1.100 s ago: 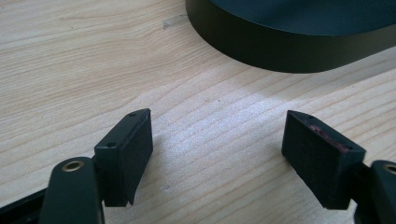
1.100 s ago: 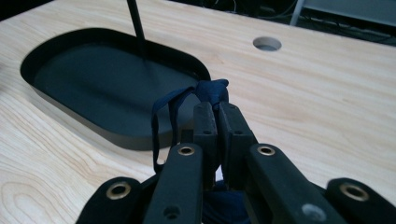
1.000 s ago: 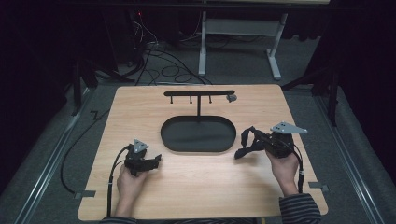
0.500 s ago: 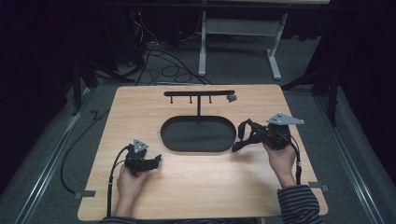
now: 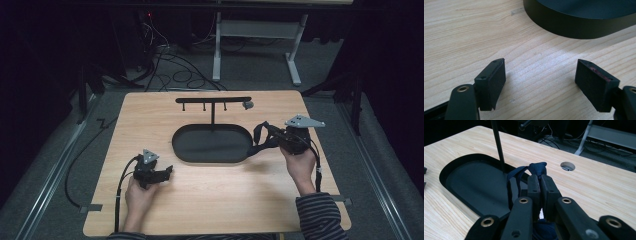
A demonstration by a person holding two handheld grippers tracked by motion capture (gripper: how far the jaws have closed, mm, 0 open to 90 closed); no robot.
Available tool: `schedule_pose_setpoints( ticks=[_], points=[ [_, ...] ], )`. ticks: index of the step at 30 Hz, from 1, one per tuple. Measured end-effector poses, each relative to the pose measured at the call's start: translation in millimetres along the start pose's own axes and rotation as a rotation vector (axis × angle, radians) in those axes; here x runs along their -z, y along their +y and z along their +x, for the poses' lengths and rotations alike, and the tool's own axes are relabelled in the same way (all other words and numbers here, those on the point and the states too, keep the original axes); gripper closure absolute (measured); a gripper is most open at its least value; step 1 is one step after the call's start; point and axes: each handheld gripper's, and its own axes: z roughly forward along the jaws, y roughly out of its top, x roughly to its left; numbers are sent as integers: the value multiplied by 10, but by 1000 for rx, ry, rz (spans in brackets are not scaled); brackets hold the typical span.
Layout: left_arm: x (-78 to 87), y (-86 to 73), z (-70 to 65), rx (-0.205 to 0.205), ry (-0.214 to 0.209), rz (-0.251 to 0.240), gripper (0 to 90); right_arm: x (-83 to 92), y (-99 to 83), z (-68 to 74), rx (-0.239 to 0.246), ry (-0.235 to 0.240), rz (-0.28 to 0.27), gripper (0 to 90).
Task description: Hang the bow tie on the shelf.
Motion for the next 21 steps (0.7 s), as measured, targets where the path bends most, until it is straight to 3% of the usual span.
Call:
schedule_pose_setpoints(
  ticks=[13, 21],
  points=[
    [0, 0, 0, 0, 0, 0, 251, -54, 190, -51, -2, -6, -14, 882],
    [0, 0, 0, 0, 0, 0, 251, -116, 293, -7, 31, -2, -15, 882]
  ],
)
